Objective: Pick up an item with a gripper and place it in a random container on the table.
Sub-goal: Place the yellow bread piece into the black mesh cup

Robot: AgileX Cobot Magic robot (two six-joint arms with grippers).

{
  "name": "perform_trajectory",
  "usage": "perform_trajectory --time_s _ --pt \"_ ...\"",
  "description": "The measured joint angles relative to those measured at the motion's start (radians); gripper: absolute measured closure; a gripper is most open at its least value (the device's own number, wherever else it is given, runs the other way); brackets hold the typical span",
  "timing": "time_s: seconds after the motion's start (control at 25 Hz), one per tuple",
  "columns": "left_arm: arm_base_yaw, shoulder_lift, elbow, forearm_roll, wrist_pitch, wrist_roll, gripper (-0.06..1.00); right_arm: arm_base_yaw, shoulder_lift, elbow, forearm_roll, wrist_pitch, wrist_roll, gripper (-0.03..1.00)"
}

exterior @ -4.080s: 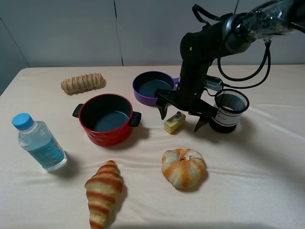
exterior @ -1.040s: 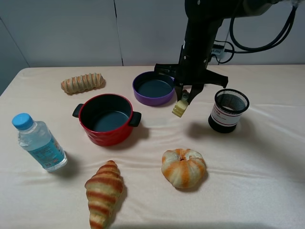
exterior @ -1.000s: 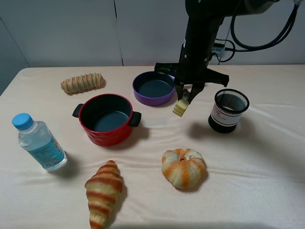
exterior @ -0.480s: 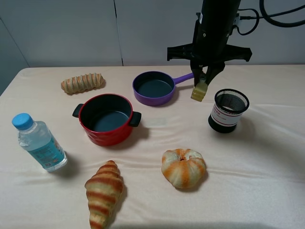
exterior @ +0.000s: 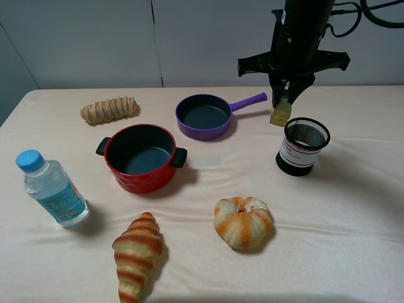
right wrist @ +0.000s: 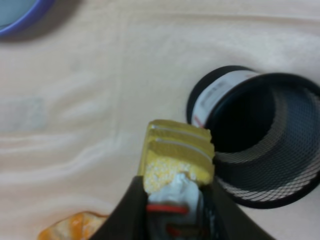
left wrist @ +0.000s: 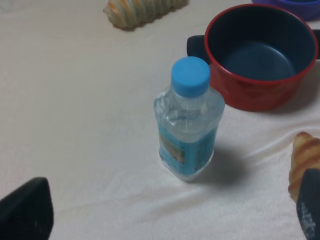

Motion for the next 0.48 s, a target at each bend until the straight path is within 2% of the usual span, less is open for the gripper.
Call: perform_trajectory --time_s 0.48 --pt "0.0 0.0 0.0 0.0 0.0 0.0 -0.04 -0.085 0.0 0.0 -0.015 0.001 -0.097 0.82"
